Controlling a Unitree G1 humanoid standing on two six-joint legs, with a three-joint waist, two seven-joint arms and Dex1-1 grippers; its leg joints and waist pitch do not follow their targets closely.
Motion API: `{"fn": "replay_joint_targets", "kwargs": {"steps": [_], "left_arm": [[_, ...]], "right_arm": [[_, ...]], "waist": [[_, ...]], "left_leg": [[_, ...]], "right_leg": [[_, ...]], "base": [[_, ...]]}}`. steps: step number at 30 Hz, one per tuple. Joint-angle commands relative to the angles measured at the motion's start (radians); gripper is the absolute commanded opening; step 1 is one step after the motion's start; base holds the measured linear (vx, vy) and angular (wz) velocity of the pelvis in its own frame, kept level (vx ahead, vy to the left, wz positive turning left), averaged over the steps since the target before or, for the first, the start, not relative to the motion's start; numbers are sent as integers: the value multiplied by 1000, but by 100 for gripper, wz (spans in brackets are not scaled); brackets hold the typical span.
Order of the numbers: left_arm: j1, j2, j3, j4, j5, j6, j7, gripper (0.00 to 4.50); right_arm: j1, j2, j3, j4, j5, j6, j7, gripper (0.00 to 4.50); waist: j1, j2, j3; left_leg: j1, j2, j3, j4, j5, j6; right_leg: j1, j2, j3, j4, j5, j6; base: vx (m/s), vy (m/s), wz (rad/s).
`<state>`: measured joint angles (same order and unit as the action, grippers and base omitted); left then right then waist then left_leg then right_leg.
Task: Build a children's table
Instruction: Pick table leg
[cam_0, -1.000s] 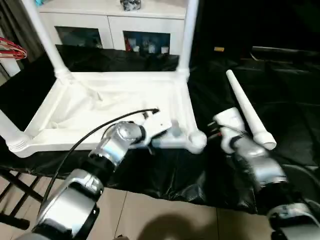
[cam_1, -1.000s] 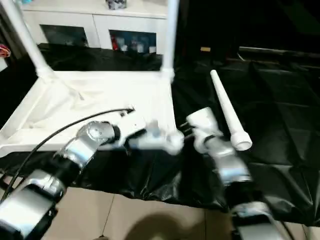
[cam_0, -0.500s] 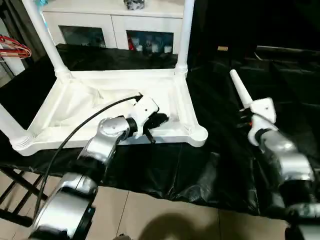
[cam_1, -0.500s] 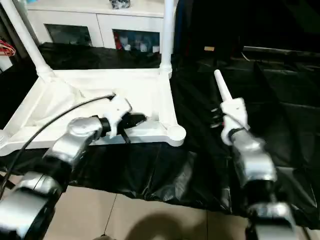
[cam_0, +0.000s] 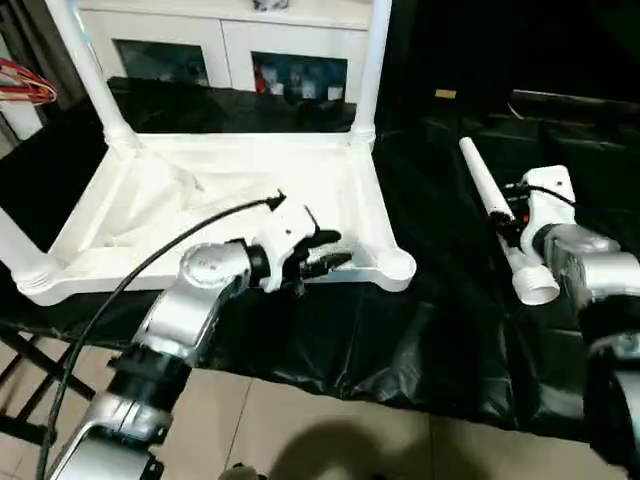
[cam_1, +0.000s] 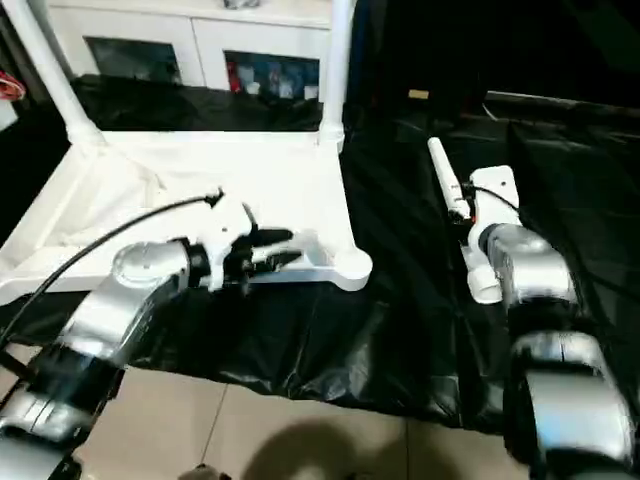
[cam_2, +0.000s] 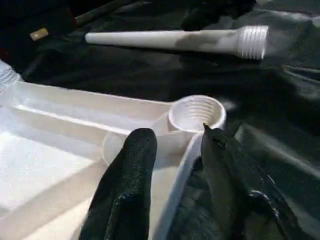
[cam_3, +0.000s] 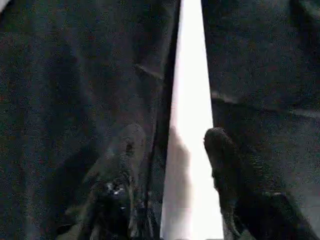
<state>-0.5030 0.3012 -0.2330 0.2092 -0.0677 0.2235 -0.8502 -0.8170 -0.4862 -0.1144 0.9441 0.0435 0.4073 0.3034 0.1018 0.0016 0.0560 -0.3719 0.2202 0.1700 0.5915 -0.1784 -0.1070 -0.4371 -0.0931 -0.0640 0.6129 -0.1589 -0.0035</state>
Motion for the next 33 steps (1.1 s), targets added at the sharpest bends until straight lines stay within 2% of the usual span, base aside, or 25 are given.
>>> {"fn": "replay_joint_targets", "kwargs": {"steps": [1,4,5,6,7,8,9,11,13,18,22,23,26,28,31,33], "left_arm": [[8,6,-4,-37,-6,27,-8,212],[25,15,-11,-84,-9,69,-5,232],[31,19,-15,-99,-10,83,-7,245],[35,22,-17,-109,-10,92,-8,255],[40,26,-20,-123,-12,105,-10,255],[46,31,-23,-137,-13,115,-11,271],[46,31,-23,-138,-13,116,-12,283],[51,41,-27,-153,0,121,-8,296],[50,44,-26,-154,8,118,-3,301],[56,62,-27,-189,10,147,1,344],[69,76,-28,-222,1,174,-6,344],[70,79,-28,-225,0,177,-9,350],[69,84,-27,-235,-5,190,-17,350],[70,89,-29,-244,-13,202,-28,350],[74,106,-39,-270,-37,235,-65,350],[74,119,-46,-288,-54,261,-92,350]], "right_arm": [[-23,-11,-11,40,-1,7,15,254],[-68,-29,0,124,-25,-16,1,274],[-81,-33,1,149,-27,-23,1,283],[-88,-35,1,163,-27,-27,3,294],[-100,-39,4,187,-31,-34,5,294],[-107,-42,7,204,-35,-40,6,312],[-108,-43,7,207,-36,-40,7,322],[-127,-50,38,252,-66,0,18,329],[-132,-52,40,268,-67,6,27,329],[-152,-50,-23,346,-12,86,70,329],[-156,-53,-22,373,-16,127,87,329],[-159,-53,-25,378,-14,141,93,302],[-163,-58,-20,393,-20,169,104,290],[-164,-60,-21,396,-23,176,109,261],[-164,-65,-12,402,-35,187,121,248],[-162,-70,-5,406,-45,199,125,217]], "waist": [[2,-24,-80],[1,-25,-77],[2,-26,-74],[2,-23,-74],[2,-24,-74],[4,-19,-74],[2,-21,-75],[3,-19,-75],[4,-16,-76],[11,-15,-79],[14,-15,-77],[16,-15,-75],[21,-16,-73],[21,-18,-71],[23,-18,-71],[25,-15,-71]], "left_leg": [[-3,-12,22,-50,-92,70],[1,-9,21,-52,-151,46],[0,-10,22,-53,-157,43],[1,-10,21,-53,-167,37],[1,-10,22,-53,-171,36],[1,-11,20,-53,-175,33],[0,-11,20,-52,-174,33],[-1,-12,20,-51,-169,30],[-3,-12,19,-51,-165,30],[-4,-9,19,-49,-148,41],[-3,-8,20,-48,-164,38],[-2,-8,20,-48,-171,35],[0,-7,19,-50,-198,26],[-1,-8,18,-51,-216,15],[-2,-8,18,-51,-219,10],[-1,-8,18,-50,-223,7]], "right_leg": [[77,-25,27,-50,-109,-237],[73,-28,25,-56,-200,-225],[73,-27,25,-60,-211,-218],[73,-28,25,-60,-225,-213],[72,-27,25,-61,-229,-208],[72,-26,24,-60,-229,-204],[72,-26,24,-59,-226,-203],[72,-23,23,-58,-212,-211],[74,-24,23,-56,-200,-215],[77,-22,21,-47,-143,-242],[73,-24,20,-50,-168,-250],[72,-23,20,-52,-182,-245],[70,-26,20,-55,-228,-233],[69,-28,19,-59,-273,-215],[68,-27,20,-59,-284,-208],[66,-28,20,-60,-293,-206]], "base": [[0,0,0],[0,0,0],[0,0,0],[0,0,0],[0,0,0],[0,0,0],[0,0,0],[0,0,0],[0,0,0],[0,0,0],[0,0,0],[0,0,0],[0,0,0],[0,0,0],[0,0,0],[0,0,0]]}}
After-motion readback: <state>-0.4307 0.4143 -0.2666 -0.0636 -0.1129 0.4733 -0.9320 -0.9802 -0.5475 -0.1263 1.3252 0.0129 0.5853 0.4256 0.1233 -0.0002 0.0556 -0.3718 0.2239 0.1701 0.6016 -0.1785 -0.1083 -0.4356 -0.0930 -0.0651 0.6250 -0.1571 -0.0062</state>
